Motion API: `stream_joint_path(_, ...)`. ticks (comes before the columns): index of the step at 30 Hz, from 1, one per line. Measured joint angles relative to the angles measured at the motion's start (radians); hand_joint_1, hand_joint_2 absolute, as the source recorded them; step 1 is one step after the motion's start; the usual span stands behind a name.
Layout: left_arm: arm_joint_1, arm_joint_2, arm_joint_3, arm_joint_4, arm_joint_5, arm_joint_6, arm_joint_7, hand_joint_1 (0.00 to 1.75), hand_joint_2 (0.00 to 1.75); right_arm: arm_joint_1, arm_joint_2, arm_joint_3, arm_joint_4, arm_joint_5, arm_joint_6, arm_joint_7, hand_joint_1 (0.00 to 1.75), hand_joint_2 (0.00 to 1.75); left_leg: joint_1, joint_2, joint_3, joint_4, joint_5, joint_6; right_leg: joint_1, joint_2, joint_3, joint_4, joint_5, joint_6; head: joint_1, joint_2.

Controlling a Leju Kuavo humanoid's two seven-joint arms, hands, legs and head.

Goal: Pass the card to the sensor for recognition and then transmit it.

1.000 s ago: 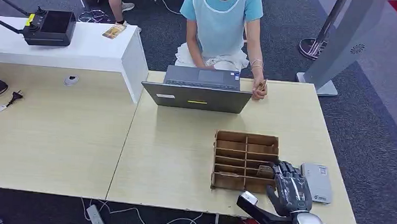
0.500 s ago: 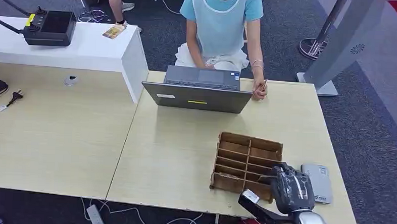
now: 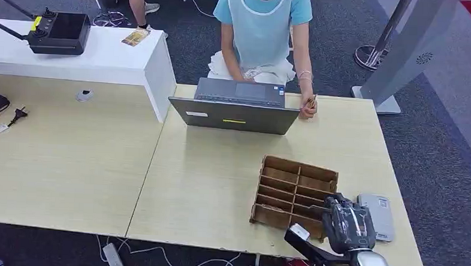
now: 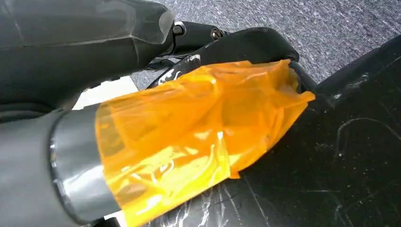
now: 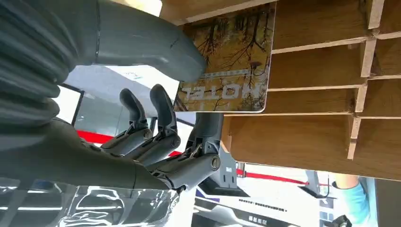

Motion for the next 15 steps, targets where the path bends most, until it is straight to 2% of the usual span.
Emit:
stream_joint_path(4,0.000,0.000,0.000,0.000,0.000,0.000,0.000,0.00,0.00,0.003,0.002,-0.005,-0.001,-0.020,-0.005,-0.017,1.41,1.75,0.000,0.000,0.000,0.000,0.000,0.000,0.000,0.000,0.000,0.000,0.000,0.000,0.000,0.000)
stream_joint_path(5,0.000,0.000,0.000,0.000,0.000,0.002,0.000,0.00,0.00,0.009,0.002,-0.020,-0.012,-0.119,-0.004,-0.076,1.45,1.75,0.000,0.000,0.000,0.000,0.000,0.000,0.000,0.000,0.000,0.000,0.000,0.000,0.000,0.000)
stream_joint_path(6,0.001,0.000,0.000,0.000,0.000,0.003,0.000,0.00,0.00,0.014,0.002,-0.026,-0.021,-0.169,-0.004,-0.106,1.50,1.75,0.000,0.000,0.000,0.000,0.000,0.000,0.000,0.000,0.000,0.000,0.000,0.000,0.000,0.000)
stream_joint_path(10,0.002,0.000,0.000,0.000,0.000,0.007,-0.003,0.00,0.00,0.036,0.001,-0.047,-0.064,-0.286,-0.002,-0.182,1.69,1.75,0.000,0.000,0.000,0.000,0.000,0.000,0.000,0.000,0.000,0.000,0.000,0.000,0.000,0.000)
stream_joint_path(15,0.003,0.000,0.000,0.000,0.000,0.009,-0.011,0.00,0.00,0.051,-0.008,-0.077,-0.111,-0.405,0.014,-0.276,1.75,1.75,0.000,0.000,0.000,0.000,0.000,0.000,0.000,0.000,0.000,0.000,0.000,0.000,0.000,0.000)
